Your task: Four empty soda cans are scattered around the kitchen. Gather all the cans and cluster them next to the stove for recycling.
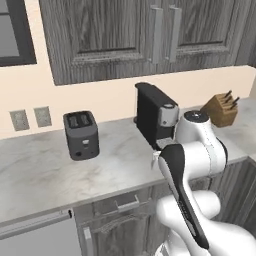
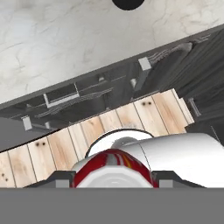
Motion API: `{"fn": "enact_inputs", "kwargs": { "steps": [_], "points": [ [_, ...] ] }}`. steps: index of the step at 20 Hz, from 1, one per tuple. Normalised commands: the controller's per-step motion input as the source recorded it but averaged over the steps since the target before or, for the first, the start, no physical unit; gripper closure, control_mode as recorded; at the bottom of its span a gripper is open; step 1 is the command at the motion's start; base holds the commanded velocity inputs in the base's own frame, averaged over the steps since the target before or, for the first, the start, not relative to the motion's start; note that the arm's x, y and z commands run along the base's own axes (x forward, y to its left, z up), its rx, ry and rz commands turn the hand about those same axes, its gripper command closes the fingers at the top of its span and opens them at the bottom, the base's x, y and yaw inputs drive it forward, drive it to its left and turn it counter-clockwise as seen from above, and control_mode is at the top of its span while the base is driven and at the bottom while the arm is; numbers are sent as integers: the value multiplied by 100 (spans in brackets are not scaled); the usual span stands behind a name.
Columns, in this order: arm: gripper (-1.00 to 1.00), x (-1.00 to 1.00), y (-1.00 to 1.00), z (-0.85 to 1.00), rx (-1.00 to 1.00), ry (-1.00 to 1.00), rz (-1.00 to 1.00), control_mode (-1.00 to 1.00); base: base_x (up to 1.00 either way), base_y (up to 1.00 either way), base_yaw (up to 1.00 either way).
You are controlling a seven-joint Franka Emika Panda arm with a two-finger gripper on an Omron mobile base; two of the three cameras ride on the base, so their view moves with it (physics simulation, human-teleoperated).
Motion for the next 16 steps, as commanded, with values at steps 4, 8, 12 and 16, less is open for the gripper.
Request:
{"fn": "enact_inputs", "kwargs": {
  "steps": [4,8,12,16],
  "points": [
    [100,0,0,0,0,0,0,100,-33,75,7],
    [100,0,0,0,0,0,0,100,-42,71,10],
    [100,0,0,0,0,0,0,100,-59,68,15],
    [100,0,0,0,0,0,0,100,-65,57,16]
  ]
}}
